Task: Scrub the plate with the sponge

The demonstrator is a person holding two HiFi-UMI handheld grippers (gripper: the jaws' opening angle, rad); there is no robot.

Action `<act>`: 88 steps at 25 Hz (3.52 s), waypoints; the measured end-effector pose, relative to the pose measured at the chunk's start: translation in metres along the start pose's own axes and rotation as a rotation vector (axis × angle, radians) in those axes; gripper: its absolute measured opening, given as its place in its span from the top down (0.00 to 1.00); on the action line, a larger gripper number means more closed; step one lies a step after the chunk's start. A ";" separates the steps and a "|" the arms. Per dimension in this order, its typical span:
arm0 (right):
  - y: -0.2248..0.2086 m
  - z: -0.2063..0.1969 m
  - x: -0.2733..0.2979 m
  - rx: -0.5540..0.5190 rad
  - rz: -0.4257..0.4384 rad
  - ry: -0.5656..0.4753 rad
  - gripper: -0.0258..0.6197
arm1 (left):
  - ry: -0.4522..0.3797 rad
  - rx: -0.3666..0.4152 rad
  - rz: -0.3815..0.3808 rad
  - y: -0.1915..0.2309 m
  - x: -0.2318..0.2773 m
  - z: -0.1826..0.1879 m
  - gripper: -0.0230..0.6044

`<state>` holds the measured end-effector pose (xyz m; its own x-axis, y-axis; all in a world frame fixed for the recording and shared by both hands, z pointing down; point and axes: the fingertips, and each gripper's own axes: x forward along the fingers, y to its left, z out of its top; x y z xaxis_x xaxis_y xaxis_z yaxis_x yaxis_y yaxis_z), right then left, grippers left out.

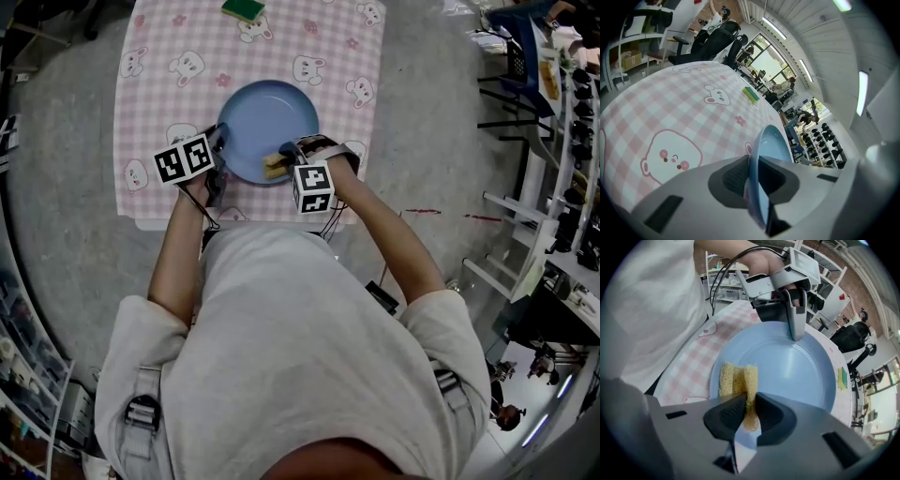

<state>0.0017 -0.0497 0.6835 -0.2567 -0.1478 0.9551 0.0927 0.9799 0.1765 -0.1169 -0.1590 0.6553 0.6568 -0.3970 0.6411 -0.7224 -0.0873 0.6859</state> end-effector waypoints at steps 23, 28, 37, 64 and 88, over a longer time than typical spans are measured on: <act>-0.171 -0.035 0.017 0.420 -0.257 0.086 0.87 | 0.028 -0.020 -0.039 0.004 0.000 -0.008 0.88; -0.185 -0.001 0.026 0.393 -0.285 0.014 0.87 | 0.034 -0.033 -0.045 0.015 0.002 -0.003 0.88; -0.161 0.035 0.022 0.329 -0.252 -0.080 0.87 | 0.013 -0.068 -0.041 0.026 -0.001 0.007 0.89; -0.027 -0.029 -0.039 0.539 -0.366 -0.135 0.87 | -0.009 0.204 0.110 0.008 0.033 0.024 0.75; -0.052 -0.012 -0.166 1.076 -0.619 -0.725 0.87 | -0.284 0.455 0.040 -0.143 -0.070 -0.030 0.94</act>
<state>0.0512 -0.0780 0.5186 -0.4407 -0.8011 0.4049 -0.8877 0.4560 -0.0640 -0.0530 -0.0919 0.5228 0.5880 -0.6340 0.5022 -0.8078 -0.4295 0.4037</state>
